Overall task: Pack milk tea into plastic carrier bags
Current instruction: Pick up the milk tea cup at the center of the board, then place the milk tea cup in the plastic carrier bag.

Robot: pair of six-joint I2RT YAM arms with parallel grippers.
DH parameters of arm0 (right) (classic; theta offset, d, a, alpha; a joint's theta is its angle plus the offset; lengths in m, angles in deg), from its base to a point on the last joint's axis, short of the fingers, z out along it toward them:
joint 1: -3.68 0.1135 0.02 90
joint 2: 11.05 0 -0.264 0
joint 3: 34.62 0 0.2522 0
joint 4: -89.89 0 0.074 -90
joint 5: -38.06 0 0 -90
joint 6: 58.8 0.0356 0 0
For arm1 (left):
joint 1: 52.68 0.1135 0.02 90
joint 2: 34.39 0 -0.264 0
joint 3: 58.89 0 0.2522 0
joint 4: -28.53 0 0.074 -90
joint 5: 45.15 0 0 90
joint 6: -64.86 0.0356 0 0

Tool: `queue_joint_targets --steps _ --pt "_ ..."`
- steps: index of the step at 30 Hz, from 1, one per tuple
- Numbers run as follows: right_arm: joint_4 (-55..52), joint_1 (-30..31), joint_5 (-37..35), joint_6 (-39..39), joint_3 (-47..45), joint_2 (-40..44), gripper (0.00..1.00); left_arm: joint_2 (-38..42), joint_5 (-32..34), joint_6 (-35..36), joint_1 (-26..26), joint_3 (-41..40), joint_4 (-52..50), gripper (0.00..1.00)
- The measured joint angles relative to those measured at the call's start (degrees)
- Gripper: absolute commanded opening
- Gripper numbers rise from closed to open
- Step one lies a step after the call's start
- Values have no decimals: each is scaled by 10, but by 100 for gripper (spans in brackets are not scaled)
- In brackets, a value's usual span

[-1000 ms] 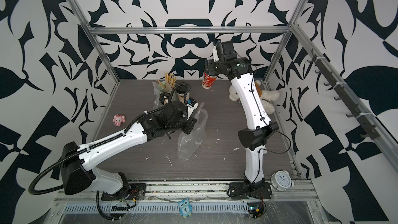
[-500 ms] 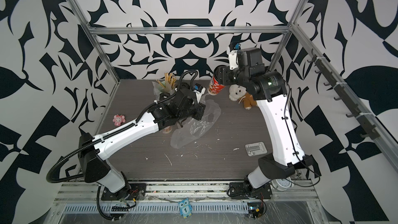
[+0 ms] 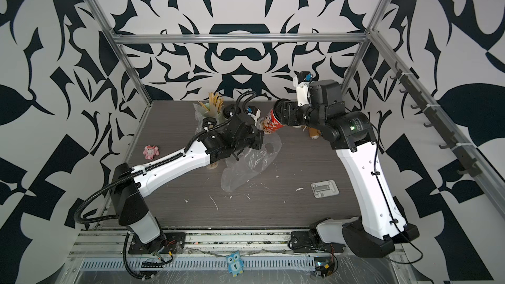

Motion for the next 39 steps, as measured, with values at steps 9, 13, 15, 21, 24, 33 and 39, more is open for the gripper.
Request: queue_joint_targets --steps 9,13,15,21,24,33,39 --pt "26 -1 4 28 -73 49 50 2 23 -50 0 -35 56 0" --pt "28 -1 6 35 -75 57 50 3 30 -57 0 -41 70 0" --pt "27 -1 6 35 -75 60 50 7 30 -59 -1 -50 77 0" --pt "13 -1 5 35 -70 62 49 23 29 -61 -1 -78 89 0" --pt "5 0 2 34 -69 62 49 36 28 -61 -2 -91 94 0" --pt "-14 0 -2 33 -42 61 46 67 30 -61 -7 -128 122 0" --pt "-25 0 28 34 -29 54 45 68 45 -61 -7 -133 144 0"
